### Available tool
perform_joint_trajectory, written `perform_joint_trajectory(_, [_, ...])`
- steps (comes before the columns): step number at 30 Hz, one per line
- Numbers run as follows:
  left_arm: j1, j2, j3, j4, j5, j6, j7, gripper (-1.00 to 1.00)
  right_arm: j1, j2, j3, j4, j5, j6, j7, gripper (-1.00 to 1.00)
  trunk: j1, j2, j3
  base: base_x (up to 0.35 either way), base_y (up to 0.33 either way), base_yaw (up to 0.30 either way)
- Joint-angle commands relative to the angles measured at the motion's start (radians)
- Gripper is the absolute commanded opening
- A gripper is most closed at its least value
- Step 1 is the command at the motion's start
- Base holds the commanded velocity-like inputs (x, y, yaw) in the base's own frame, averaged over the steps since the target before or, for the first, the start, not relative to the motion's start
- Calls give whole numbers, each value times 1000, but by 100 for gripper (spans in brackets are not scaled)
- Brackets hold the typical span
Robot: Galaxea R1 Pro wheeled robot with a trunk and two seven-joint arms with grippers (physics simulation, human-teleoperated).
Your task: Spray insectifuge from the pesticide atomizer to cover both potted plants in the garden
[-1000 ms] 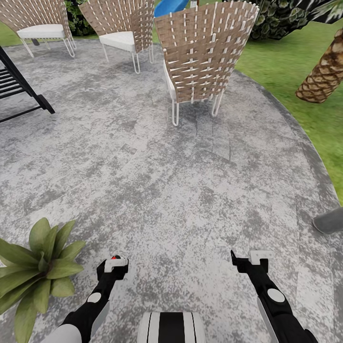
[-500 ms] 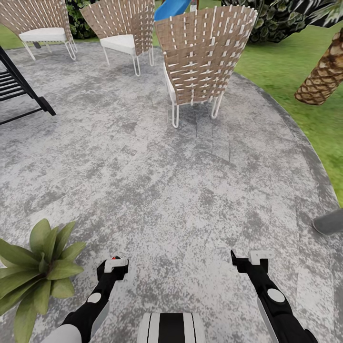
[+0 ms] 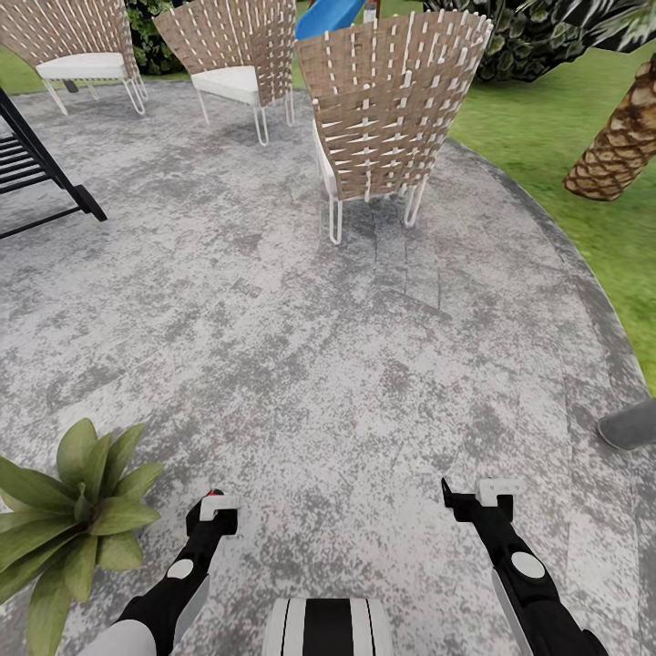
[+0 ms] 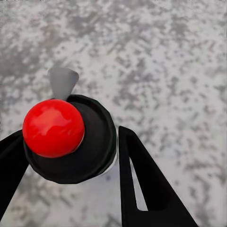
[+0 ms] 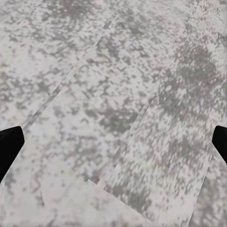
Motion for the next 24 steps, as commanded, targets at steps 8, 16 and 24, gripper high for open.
perform_joint_trajectory(8, [0,-2,1,0,-4,-3,1,-100,0,0,0,-2,8,6,0,100,0,0,-1,0,0,0])
perform_joint_trajectory(16, [0,-2,1,-1,-4,-3,0,-100,0,0,0,-2,8,6,0,100,-2,1,15,0,0,0])
perform_joint_trajectory(24, [0,-3,1,-1,-4,-2,0,-100,0,0,0,-2,8,6,0,100,-6,3,46,0,0,0])
